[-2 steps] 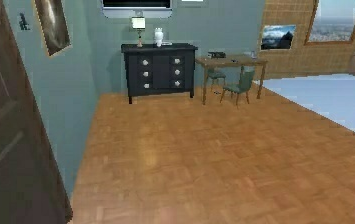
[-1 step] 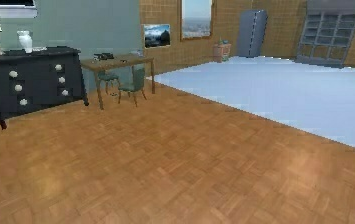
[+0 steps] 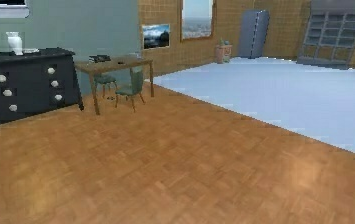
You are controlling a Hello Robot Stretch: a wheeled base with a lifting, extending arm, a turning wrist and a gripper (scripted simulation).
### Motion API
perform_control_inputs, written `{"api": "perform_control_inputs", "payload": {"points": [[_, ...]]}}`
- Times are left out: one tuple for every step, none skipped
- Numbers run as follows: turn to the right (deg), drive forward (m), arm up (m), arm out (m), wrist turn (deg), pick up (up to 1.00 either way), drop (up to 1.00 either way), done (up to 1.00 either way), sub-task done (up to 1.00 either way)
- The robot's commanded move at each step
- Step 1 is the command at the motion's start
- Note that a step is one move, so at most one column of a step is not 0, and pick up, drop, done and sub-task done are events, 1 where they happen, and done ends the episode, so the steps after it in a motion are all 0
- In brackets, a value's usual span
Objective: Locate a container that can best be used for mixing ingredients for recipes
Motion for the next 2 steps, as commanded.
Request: {"api": "perform_control_inputs", "payload": {"points": [[0.0,1.00,0.00,0.00,0.0,0.00,0.00,0.00,0.00],[0.0,1.00,0.00,0.00,0.0,0.00,0.00,0.00,0.00]]}}
